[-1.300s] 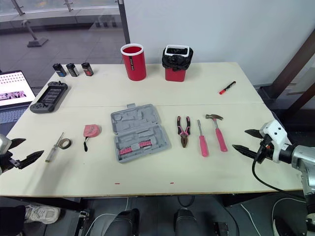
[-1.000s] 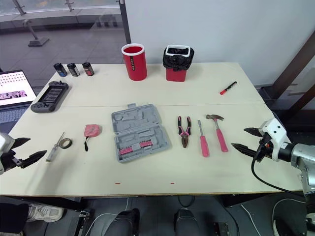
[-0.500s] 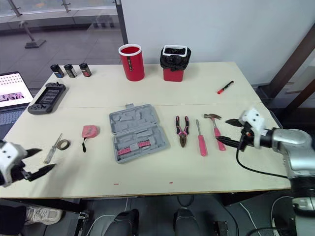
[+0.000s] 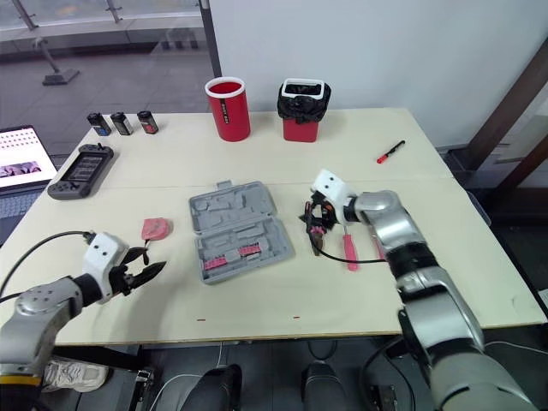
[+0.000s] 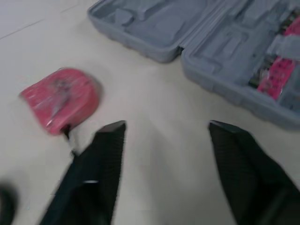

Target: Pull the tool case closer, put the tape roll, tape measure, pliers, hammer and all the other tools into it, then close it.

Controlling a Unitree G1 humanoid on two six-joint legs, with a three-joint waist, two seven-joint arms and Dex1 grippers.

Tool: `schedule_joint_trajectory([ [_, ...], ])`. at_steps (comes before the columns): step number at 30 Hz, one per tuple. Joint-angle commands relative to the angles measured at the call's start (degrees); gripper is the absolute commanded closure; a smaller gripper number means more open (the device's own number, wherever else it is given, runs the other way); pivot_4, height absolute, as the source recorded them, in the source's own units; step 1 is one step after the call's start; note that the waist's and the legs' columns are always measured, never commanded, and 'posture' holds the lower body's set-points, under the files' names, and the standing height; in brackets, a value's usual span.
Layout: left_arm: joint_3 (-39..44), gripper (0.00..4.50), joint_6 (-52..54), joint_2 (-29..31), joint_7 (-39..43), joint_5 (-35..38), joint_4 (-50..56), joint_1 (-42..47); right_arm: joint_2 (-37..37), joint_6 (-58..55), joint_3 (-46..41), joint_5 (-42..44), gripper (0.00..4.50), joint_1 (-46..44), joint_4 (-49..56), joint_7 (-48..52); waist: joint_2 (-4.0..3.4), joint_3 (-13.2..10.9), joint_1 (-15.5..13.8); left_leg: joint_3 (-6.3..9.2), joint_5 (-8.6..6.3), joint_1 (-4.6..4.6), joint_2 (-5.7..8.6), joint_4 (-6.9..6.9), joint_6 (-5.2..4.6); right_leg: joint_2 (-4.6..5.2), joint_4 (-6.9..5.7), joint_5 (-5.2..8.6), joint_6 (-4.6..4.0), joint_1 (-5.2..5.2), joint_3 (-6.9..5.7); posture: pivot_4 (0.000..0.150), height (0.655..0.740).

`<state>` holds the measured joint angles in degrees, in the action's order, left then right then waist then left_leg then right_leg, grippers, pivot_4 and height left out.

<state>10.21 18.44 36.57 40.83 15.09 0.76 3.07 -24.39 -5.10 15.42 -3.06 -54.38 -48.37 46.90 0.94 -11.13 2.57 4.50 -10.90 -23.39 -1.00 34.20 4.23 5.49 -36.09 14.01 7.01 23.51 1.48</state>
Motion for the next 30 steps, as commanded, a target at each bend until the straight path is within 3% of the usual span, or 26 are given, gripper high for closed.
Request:
schedule_joint_trajectory([
  [1, -1.1, 3.53, -2.9, 0.5, -1.8, -3.3, -3.2, 3.2, 2.7, 9.4, 2.1, -5.7, 2.93, -5.3, -10.4, -5.5, 0.00, 0.0, 0.0, 0.01, 0.00, 0.00, 0.00, -0.03, 0.00, 0.00, 0.00, 0.00, 0.01, 0.01, 0.00, 0.150, 0.7400],
  [3, -2.4, 4.50, -4.2, 0.1, -2.2, -5.0, -6.7, 5.8, 5.3, 12.8, 3.8, -8.9, 3.96, -7.9, -16.5, -8.5, -0.01, 0.0, 0.0, 0.03, 0.00, 0.00, 0.00, -0.08, 0.00, -0.02, -0.02, -0.01, 0.02, 0.03, 0.00, 0.150, 0.7400],
  [4, -3.0, 4.50, -5.0, -0.1, -2.1, -5.6, -8.7, 7.2, 6.5, 13.8, 4.2, -10.0, 4.45, -8.9, -19.0, -9.4, -0.01, 0.0, 0.1, 0.04, 0.00, 0.00, 0.00, -0.08, 0.00, -0.03, -0.03, -0.01, 0.02, 0.03, 0.00, 0.150, 0.7400],
  [11, -8.6, 4.50, -10.4, -1.4, -0.6, -9.9, -21.0, 14.8, 12.4, 17.0, 6.4, -16.7, 4.45, -12.7, -27.6, -16.5, -0.02, 0.0, 0.1, 0.10, 0.01, 0.01, 0.00, -0.07, 0.00, -0.07, -0.10, -0.01, 0.02, 0.03, 0.00, 0.150, 0.7400],
  [22, -16.0, 4.50, -20.6, -3.7, 0.0, -17.9, -39.4, 26.7, 18.2, 16.9, 7.9, -23.3, 4.45, -14.0, -30.4, -19.1, -0.04, 0.0, 0.2, 0.21, 0.01, 0.02, 0.00, -0.07, 0.00, -0.15, -0.18, -0.02, 0.03, 0.04, -0.01, 0.150, 0.7400],
  [26, -18.0, 4.50, -23.4, -4.1, 1.2, -19.9, -42.0, 28.9, 18.6, 16.9, 7.8, -24.0, 4.45, -13.4, -30.7, -13.6, -0.05, 0.0, 0.3, 0.21, 0.01, 0.03, 0.00, -0.08, 0.01, -0.15, -0.20, -0.02, 0.04, 0.03, -0.01, 0.150, 0.7400],
  [30, -18.8, 4.50, -25.0, -3.5, 3.0, -21.0, -41.8, 28.3, 18.4, 18.1, 6.7, -22.6, 4.45, -11.9, -30.3, -1.9, -0.05, 0.1, 0.4, 0.22, 0.01, 0.13, 0.00, -0.08, 0.01, -0.15, -0.23, -0.01, 0.05, -0.06, -0.01, 0.150, 0.7400],
])
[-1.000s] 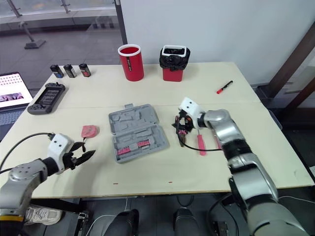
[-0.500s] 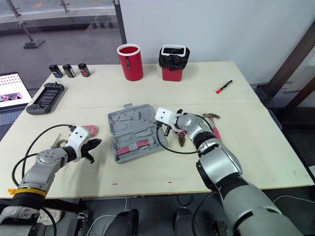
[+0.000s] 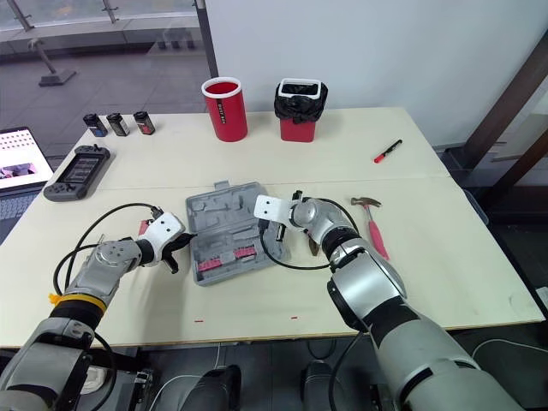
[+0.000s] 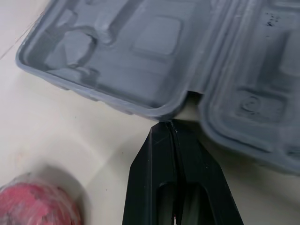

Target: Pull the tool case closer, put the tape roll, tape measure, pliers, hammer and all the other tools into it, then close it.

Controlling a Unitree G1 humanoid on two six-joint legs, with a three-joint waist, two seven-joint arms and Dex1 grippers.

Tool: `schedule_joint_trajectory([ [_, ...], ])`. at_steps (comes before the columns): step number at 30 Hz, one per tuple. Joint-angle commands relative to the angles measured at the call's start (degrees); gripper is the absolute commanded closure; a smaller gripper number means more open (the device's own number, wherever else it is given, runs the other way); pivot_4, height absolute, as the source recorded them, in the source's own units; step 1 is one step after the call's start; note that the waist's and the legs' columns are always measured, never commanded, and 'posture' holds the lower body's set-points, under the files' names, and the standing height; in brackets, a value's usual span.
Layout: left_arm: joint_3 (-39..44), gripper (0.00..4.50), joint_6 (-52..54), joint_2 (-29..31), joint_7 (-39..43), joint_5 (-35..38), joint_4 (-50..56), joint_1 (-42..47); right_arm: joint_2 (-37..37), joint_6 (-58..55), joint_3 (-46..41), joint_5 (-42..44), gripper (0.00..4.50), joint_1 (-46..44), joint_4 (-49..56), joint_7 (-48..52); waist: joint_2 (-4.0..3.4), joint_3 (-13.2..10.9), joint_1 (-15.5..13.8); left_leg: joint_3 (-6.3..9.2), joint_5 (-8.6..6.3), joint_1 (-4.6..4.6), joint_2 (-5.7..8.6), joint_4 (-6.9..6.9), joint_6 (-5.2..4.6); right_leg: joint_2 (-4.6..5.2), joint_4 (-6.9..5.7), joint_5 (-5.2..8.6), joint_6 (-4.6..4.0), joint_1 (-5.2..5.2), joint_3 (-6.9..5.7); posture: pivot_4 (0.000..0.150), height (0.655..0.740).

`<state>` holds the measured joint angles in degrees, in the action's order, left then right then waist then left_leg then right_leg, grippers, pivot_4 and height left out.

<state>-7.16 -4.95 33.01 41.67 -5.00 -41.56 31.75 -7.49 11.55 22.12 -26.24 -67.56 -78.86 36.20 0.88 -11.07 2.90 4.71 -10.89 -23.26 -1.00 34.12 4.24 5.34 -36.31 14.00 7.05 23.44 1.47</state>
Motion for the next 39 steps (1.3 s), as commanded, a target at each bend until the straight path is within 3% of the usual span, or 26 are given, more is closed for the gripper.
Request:
schedule_joint_trajectory([
  [1, -1.5, 4.50, -1.8, 0.3, 2.7, -0.9, 0.8, -0.9, 1.4, 1.8, -0.5, 1.2, 4.45, 1.8, 0.4, 11.6, 0.00, 0.0, 0.3, 0.00, 0.00, 0.02, 0.00, -0.01, 0.00, 0.00, 0.00, 0.00, 0.00, -0.03, 0.00, 0.150, 0.7400],
  [13, -0.9, 4.50, 0.6, 1.7, 11.8, 3.3, 14.1, -10.4, -2.1, 2.7, -5.1, 7.3, 4.45, 7.0, 6.1, 30.6, -0.06, 0.1, 1.1, 0.00, 0.00, 0.25, 0.00, -0.13, 0.00, 0.00, -0.03, 0.02, 0.03, -0.21, 0.01, 0.150, 0.7400],
  [25, -1.0, 4.50, 6.0, 0.5, 12.2, 3.4, 21.4, -14.1, -6.4, 0.3, -5.2, 9.9, 4.45, 14.2, 15.6, 34.4, -0.08, 0.1, 0.6, 0.01, -0.01, 0.27, 0.00, -0.09, 0.00, 0.01, 0.00, 0.03, 0.03, -0.29, 0.00, 0.150, 0.7400],
  [39, 4.4, 4.50, 4.3, 7.4, 9.5, 4.2, 20.8, -15.5, -13.3, -5.7, -7.0, 13.9, 4.45, 19.5, 28.7, 33.6, -0.08, 0.1, 0.9, 0.01, 0.00, 0.28, -0.01, -0.10, 0.00, 0.01, 0.00, 0.04, 0.01, -0.26, 0.01, 0.150, 0.7400],
])
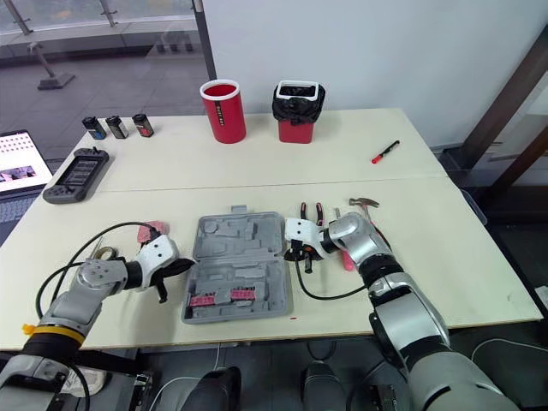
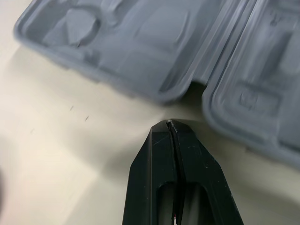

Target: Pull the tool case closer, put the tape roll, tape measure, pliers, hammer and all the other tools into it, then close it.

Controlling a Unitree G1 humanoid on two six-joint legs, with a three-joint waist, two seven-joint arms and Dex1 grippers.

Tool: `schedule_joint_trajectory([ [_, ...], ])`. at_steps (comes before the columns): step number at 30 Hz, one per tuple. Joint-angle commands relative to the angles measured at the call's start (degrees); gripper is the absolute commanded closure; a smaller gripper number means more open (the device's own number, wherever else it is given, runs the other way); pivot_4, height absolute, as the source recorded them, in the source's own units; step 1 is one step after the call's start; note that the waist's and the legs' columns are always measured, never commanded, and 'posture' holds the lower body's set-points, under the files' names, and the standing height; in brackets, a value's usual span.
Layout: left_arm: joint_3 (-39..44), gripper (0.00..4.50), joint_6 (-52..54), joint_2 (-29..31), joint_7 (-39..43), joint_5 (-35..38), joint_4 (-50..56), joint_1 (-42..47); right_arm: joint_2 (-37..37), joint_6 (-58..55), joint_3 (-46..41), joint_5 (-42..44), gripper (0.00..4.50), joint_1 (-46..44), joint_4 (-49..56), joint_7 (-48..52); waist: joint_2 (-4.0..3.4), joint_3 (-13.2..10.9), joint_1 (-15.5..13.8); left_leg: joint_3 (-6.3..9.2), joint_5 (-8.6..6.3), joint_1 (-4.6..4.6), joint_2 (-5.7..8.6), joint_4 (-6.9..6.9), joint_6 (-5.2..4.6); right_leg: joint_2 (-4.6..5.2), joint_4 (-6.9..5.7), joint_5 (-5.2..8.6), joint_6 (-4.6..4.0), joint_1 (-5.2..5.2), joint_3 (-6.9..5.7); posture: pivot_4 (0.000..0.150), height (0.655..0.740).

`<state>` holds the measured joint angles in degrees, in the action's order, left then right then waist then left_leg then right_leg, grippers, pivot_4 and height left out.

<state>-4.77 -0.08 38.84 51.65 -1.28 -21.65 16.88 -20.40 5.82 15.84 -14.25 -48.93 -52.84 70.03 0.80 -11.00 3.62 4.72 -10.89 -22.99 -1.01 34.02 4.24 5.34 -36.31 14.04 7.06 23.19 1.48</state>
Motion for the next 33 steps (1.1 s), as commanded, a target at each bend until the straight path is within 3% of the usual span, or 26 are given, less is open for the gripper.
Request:
schedule_joint_trajectory([
  [1, 2.1, 4.50, -0.7, 1.7, -0.5, 0.8, 0.9, -0.6, -0.4, 0.2, -0.9, 2.3, 4.45, 1.2, 3.2, -0.4, 0.00, 0.0, 0.2, 0.00, 0.00, 0.00, 0.00, 0.00, 0.00, 0.00, 0.00, 0.00, 0.00, 0.00, 0.00, 0.150, 0.7400],
  [16, -3.5, 4.50, -0.3, -4.5, 2.5, 0.2, 0.7, 4.4, 1.5, -1.0, 1.4, 3.8, 4.45, 2.3, 9.8, -0.9, 0.01, 0.0, -0.2, 0.01, 0.00, -0.15, 0.00, 0.08, 0.00, 0.00, 0.03, -0.01, 0.02, 0.08, -0.01, 0.150, 0.7400],
  [33, -2.7, 4.50, 7.8, -4.7, 3.7, 3.1, 13.4, -3.5, -3.7, -13.5, 2.3, 6.5, 4.45, 13.1, 29.0, 4.1, 0.01, 0.0, -1.1, 0.01, 0.00, -0.17, 0.00, 0.10, 0.00, 0.00, 0.05, 0.00, 0.02, 0.10, -0.01, 0.150, 0.7400],
])
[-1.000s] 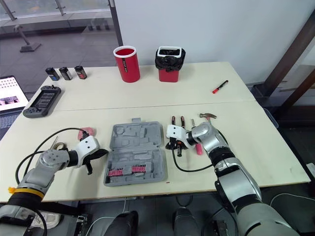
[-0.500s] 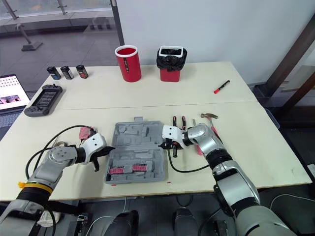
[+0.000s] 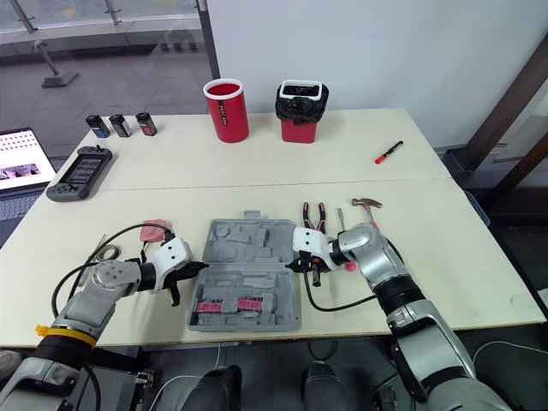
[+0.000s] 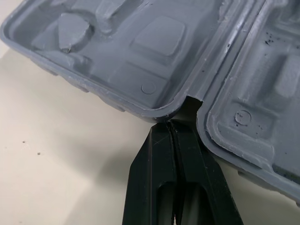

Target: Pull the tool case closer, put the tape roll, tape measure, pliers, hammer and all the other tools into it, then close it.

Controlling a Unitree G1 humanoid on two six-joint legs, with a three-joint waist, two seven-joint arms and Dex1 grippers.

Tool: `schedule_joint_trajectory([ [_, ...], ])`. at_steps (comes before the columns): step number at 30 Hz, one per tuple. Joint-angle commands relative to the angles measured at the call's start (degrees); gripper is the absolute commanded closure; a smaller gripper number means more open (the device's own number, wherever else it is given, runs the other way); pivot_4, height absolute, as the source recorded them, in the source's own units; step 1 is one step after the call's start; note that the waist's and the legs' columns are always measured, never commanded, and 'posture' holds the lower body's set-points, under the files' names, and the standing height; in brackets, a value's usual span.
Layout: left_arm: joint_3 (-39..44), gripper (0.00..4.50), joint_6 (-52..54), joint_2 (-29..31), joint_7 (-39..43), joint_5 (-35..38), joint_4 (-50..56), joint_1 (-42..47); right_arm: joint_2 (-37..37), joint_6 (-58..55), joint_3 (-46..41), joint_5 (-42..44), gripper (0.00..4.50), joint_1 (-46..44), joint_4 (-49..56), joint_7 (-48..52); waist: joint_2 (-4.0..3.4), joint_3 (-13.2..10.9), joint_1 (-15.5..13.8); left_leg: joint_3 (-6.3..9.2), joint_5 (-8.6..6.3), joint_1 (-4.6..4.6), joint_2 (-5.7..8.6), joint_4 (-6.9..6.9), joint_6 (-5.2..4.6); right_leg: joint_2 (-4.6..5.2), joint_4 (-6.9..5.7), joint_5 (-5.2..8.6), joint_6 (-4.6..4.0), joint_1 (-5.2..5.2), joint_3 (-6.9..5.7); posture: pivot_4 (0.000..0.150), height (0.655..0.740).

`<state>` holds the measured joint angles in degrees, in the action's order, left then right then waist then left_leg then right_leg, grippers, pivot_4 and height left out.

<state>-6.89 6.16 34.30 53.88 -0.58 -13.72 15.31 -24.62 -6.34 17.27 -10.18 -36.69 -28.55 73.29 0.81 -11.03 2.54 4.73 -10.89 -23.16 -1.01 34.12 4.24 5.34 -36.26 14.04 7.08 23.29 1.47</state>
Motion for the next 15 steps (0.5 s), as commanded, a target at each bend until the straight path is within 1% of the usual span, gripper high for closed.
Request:
schedule_joint_trajectory([
  [1, -0.2, 4.50, 2.7, 0.2, 1.8, 3.0, 7.3, -3.1, 0.2, -2.1, 0.7, 2.7, 4.45, 1.4, 5.6, 1.0, 0.00, 0.0, 0.0, 0.00, 0.00, -0.01, 0.00, 0.00, 0.00, 0.00, 0.01, 0.00, 0.00, 0.00, 0.00, 0.150, 0.7400],
  [5, 0.2, 4.50, 5.4, 1.1, 2.0, 3.9, 11.7, -6.3, -1.5, -4.4, 0.5, 3.2, 4.45, 2.9, 8.0, 1.4, 0.00, 0.0, 0.0, 0.00, 0.00, -0.02, 0.00, 0.00, 0.00, 0.01, 0.03, 0.01, -0.01, 0.00, 0.00, 0.150, 0.7400],
  [11, 0.4, 4.50, 7.3, 1.7, 2.1, 4.5, 14.3, -8.5, -3.6, -7.3, 2.4, 4.5, 4.45, 6.6, 13.5, 3.5, 0.01, 0.0, -0.1, 0.00, 0.00, -0.05, 0.00, 0.02, 0.00, 0.01, 0.08, 0.06, -0.09, 0.00, 0.00, 0.150, 0.7400],
  [15, 0.4, 4.50, 8.3, 2.5, 2.6, 5.0, 16.1, -11.0, -4.2, -8.9, 3.0, 5.0, 4.45, 8.3, 15.8, 3.2, 0.01, 0.0, 0.0, 0.00, 0.00, -0.04, 0.00, 0.02, 0.00, 0.01, 0.09, 0.07, -0.10, 0.00, 0.00, 0.150, 0.7400],
])
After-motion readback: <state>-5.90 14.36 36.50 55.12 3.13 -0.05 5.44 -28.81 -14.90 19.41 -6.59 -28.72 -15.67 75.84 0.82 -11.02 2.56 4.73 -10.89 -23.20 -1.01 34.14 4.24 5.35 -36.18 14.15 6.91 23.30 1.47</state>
